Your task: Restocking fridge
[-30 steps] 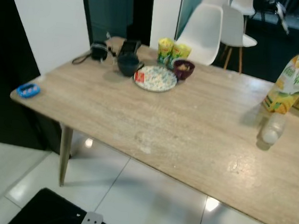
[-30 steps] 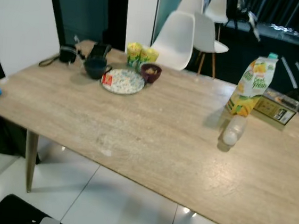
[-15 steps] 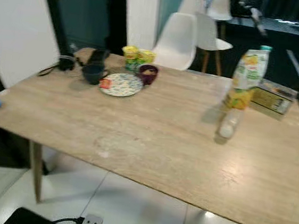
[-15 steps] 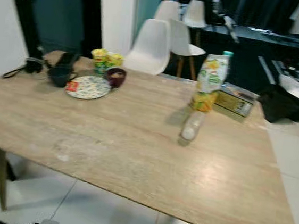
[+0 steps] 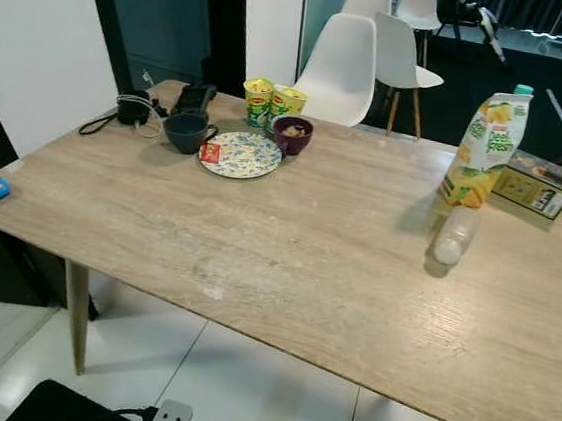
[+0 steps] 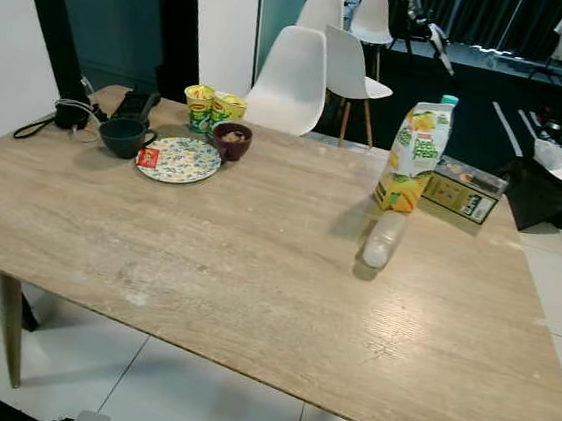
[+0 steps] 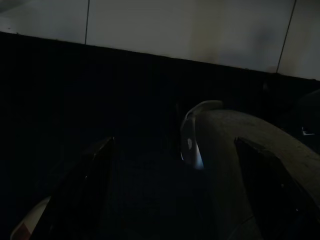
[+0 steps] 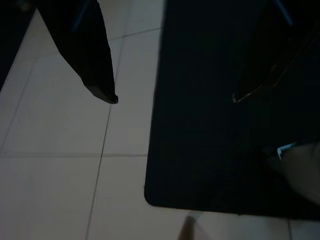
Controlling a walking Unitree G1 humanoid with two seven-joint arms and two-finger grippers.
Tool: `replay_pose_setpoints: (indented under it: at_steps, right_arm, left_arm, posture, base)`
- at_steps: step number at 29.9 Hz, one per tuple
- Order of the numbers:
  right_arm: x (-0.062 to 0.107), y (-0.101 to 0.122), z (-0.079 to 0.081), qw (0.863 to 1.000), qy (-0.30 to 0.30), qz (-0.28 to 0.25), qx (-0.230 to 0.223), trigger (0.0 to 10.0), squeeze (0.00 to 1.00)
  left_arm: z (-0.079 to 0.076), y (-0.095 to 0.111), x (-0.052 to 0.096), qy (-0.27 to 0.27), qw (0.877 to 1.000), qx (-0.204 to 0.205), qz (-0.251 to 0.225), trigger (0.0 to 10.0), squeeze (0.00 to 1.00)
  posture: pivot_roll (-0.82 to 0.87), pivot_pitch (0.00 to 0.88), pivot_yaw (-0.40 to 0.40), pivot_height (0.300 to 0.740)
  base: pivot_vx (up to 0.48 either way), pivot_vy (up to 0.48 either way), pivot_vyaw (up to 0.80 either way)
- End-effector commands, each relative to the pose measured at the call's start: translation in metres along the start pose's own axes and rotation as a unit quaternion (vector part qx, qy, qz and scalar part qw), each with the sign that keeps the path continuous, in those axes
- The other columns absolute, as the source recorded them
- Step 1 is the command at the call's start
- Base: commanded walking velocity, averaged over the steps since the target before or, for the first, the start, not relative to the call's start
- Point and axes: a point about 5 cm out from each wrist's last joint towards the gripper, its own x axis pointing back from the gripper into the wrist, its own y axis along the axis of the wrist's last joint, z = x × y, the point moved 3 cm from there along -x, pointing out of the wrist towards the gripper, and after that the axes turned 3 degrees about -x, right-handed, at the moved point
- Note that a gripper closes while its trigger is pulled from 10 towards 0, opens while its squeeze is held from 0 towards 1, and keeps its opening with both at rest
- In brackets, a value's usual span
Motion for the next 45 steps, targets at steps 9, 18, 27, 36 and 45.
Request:
replay_pose_setpoints:
  at_steps: [9,18,27,36,45]
  right_arm:
    - [0.002,-0.013,-0.001,0.983,-0.057,0.041,-0.167,10.0,0.0]
    - [0.005,-0.026,0.012,0.907,-0.075,0.091,-0.405,10.0,0.0]
    - [0.008,-0.028,0.012,0.829,-0.118,0.087,-0.54,10.0,0.0]
    - [0.007,-0.024,0.004,0.882,-0.127,0.065,-0.45,10.0,0.0]
    - [0.006,-0.025,0.002,0.915,-0.126,0.06,-0.379,10.0,0.0]
  left_arm:
    - [0.004,-0.004,0.001,0.004,1.0,0.003,0.003,10.0,0.0]
    - [0.003,-0.004,0.001,0.002,1.0,0.007,0.003,10.0,0.0]
    - [0.003,-0.004,0.001,0.001,1.0,0.01,0.003,10.0,0.0]
    - [0.002,-0.005,0.001,0.0,1.0,0.011,0.004,10.0,0.0]
    - [0.006,-0.007,0.003,-0.001,1.0,-0.002,0.005,10.0,0.0]
  posture:
    - [0.04,0.0,-0.053,0.74]
    - [0.04,0.0,-0.055,0.74]
    - [0.04,0.0,-0.052,0.74]
    - [0.04,0.0,-0.055,0.74]
    - [0.03,0.0,-0.021,0.74]
  base:
    - [0.0,0.0,0.0]
    - [0.0,0.0,0.0]
    - [0.0,0.0,0.0]
    - [0.0,0.0,0.0]
    - [0.0,0.0,0.0]
